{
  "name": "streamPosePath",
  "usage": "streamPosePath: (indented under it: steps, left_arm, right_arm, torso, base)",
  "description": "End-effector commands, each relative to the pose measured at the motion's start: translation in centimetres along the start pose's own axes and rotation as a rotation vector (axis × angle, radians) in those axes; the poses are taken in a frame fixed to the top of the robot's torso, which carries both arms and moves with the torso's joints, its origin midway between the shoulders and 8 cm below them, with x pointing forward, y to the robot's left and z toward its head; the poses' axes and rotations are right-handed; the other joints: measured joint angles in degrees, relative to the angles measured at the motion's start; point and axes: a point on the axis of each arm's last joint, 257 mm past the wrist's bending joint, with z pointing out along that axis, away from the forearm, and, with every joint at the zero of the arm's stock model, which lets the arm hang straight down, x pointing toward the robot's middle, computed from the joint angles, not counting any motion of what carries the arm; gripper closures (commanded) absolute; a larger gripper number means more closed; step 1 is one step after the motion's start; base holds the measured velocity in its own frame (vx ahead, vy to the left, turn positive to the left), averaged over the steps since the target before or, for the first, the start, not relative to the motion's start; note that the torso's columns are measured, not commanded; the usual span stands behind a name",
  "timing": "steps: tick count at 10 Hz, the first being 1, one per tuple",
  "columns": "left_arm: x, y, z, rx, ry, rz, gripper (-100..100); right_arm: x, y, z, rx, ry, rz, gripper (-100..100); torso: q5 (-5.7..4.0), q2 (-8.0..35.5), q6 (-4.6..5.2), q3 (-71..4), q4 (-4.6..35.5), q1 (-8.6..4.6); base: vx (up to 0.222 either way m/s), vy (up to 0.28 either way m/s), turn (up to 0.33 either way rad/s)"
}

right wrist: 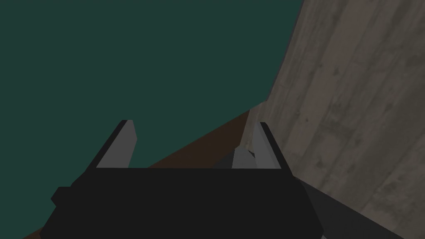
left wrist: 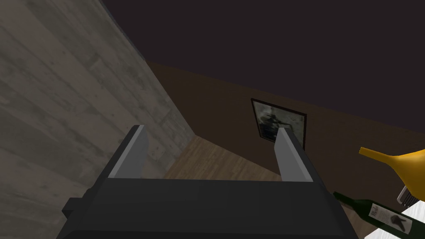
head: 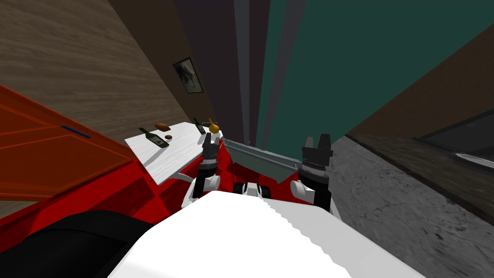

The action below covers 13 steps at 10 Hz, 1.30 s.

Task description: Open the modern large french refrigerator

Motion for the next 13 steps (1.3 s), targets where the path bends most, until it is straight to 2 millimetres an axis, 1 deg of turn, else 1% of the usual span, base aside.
streamPosePath:
  steps: [1,2,3,5,6,8,9,10,13]
  left_arm:
    - [0.0,0.0,0.0,0.0,0.0,0.0,0]
    - [0.0,0.0,0.0,-0.001,0.0,0.0,0]
    - [0.0,0.0,0.0,-0.001,0.0,0.0,0]
    - [0.0,0.0,0.0,-0.001,0.0,0.0,0]
    - [0.0,0.0,0.0,-0.001,0.0,0.0,0]
    - [0.0,0.0,0.0,-0.001,0.0,0.0,0]
    - [0.0,0.0,0.0,-0.001,0.0,0.0,0]
    - [0.0,0.0,0.0,-0.001,0.0,0.0,0]
    - [0.0,0.0,0.0,-0.001,0.0,0.0,0]
  right_arm:
    - [0.7,-0.2,-0.1,-0.006,0.044,-0.036,-100]
    - [1.2,-0.4,-0.3,-0.011,0.076,-0.067,-100]
    - [1.7,-0.6,-0.5,-0.015,0.11,-0.105,-100]
    - [2.9,-1.4,-1.0,-0.023,0.172,-0.185,-100]
    - [2.9,-1.4,-1.0,-0.024,0.172,-0.194,-100]
    - [4.0,-2.3,-1.7,-0.033,0.227,-0.278,-100]
    - [4.0,-2.3,-1.7,-0.035,0.227,-0.296,-100]
    - [4.5,-2.8,-2.1,-0.041,0.252,-0.34,-100]
    - [5.1,-3.3,-2.5,-0.05,0.275,-0.404,-100]
  torso:
    - [0.0,4.2,0.0,-8.5,4.2,0.0]
    - [0.0,6.1,0.0,-12.4,6.1,0.0]
    - [0.0,6.7,0.0,-13.5,6.7,0.01]
    - [0.01,6.8,0.0,-13.9,6.9,0.02]
    - [0.01,6.9,0.0,-13.9,6.9,0.02]
    - [0.0,6.9,0.0,-13.8,6.9,-0.01]
    - [0.0,6.9,0.0,-13.8,6.9,0.01]
    - [0.0,6.9,-0.01,-13.8,6.9,0.01]
    - [0.0,6.9,0.0,-13.8,6.9,0.01]
  base:
    - [0.012,0.003,-0.024]
    - [0.014,0.007,-0.034]
    - [0.021,0.009,-0.044]
    - [0.03,0.015,-0.052]
    - [0.028,0.009,-0.021]
    - [0.033,0.011,-0.056]
    - [0.027,0.012,-0.021]
    - [0.025,0.009,-0.044]
    - [0.021,0.01,-0.034]
